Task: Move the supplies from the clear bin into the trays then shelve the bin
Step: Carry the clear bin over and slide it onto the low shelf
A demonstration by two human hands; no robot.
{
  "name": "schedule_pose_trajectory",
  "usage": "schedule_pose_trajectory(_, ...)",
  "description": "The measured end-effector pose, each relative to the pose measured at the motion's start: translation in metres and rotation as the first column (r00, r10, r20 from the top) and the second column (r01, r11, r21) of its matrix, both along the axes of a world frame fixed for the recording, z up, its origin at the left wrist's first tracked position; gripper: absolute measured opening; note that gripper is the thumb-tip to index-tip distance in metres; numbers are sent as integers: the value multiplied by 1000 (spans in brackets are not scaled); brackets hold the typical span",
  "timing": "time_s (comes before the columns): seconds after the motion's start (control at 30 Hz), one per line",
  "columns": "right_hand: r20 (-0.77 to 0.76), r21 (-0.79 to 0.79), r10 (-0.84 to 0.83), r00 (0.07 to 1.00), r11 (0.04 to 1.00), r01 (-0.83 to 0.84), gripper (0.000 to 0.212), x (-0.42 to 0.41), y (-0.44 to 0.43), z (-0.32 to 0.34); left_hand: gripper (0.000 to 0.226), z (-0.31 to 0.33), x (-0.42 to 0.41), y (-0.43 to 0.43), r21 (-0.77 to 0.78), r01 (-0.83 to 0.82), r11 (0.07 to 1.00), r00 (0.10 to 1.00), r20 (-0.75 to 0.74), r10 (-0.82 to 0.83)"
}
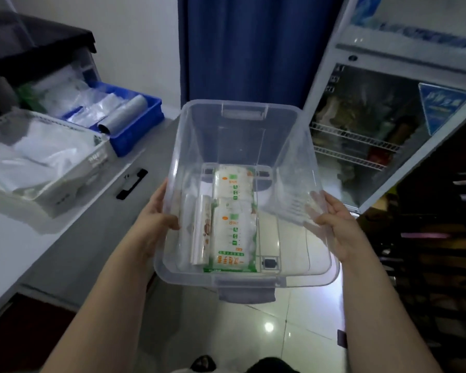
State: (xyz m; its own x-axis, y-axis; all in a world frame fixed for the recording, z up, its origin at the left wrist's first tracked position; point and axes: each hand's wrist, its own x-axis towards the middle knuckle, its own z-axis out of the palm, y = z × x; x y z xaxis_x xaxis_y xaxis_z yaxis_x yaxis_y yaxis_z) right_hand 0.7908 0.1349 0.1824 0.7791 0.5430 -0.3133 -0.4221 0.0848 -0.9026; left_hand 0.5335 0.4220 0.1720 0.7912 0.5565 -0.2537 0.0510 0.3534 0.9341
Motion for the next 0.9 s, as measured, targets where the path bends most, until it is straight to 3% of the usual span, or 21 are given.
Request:
schedule_pose_trajectory(0.13,-10,-73,235,972,969,-235,80,55,13,-16,92,-8,65,22,-60,-63,996,997,35,65)
schedule_pose_trajectory(0.3,4,-156,273,962,950,-270,97,141,68,-30,99,-31,152,66,-121,-107,987,994,-1,108)
schedule_pose_trajectory(0.6,112,-113,394,912,917,-382,92,341,237,-3,97,2,296,175,-92,-278,956,959,27,281)
schedule_pose_trajectory(0.9,159,-120,478,864,878,-463,83,460,422,12,103,15,383,300,-56,-526,849,850,-64,523)
